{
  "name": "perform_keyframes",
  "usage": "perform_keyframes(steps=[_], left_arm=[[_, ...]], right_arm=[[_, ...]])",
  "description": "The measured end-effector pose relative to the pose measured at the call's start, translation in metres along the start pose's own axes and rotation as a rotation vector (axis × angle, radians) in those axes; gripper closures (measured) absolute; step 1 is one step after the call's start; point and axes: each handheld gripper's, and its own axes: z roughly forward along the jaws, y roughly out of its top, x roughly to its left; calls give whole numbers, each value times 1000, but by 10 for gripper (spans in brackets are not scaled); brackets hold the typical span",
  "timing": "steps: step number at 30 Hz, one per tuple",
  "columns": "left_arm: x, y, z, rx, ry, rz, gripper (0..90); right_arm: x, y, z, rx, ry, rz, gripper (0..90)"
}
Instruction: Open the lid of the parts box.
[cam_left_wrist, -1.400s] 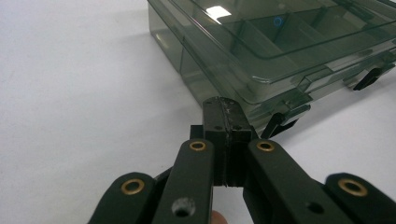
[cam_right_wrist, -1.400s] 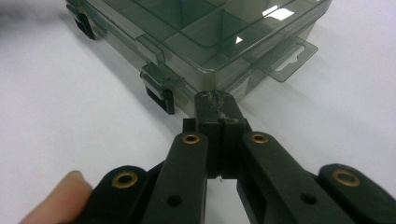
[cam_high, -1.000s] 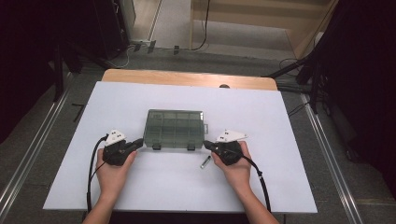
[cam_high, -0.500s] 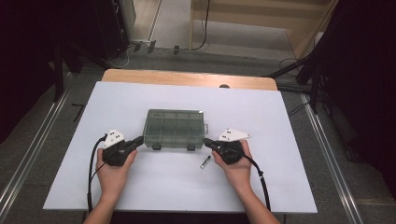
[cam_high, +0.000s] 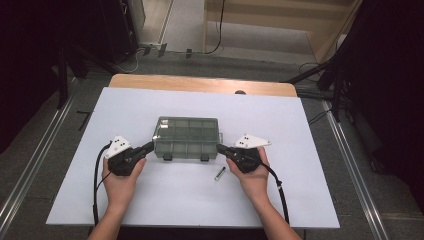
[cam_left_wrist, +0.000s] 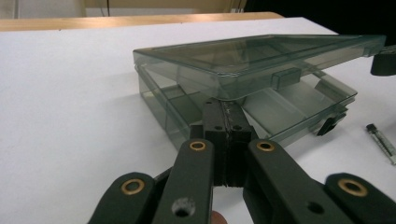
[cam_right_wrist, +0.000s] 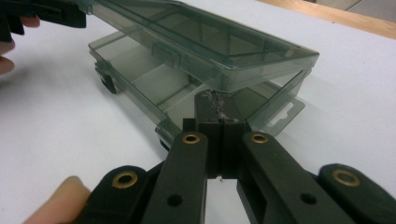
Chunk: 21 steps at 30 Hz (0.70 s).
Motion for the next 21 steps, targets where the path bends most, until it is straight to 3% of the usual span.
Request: perform_keyframes(steps=[12,16,21], left_arm=[[-4,12,6,-60,-6,6,900],[-10,16,9,-73,18,47,900],[-11,21,12,-87,15,40,900]], right_arm=[[-2,13,-1,-55,-15,20,900],[-1,18,0,-68,-28,5,900],[-3,23,0,-93,-50,12,900]])
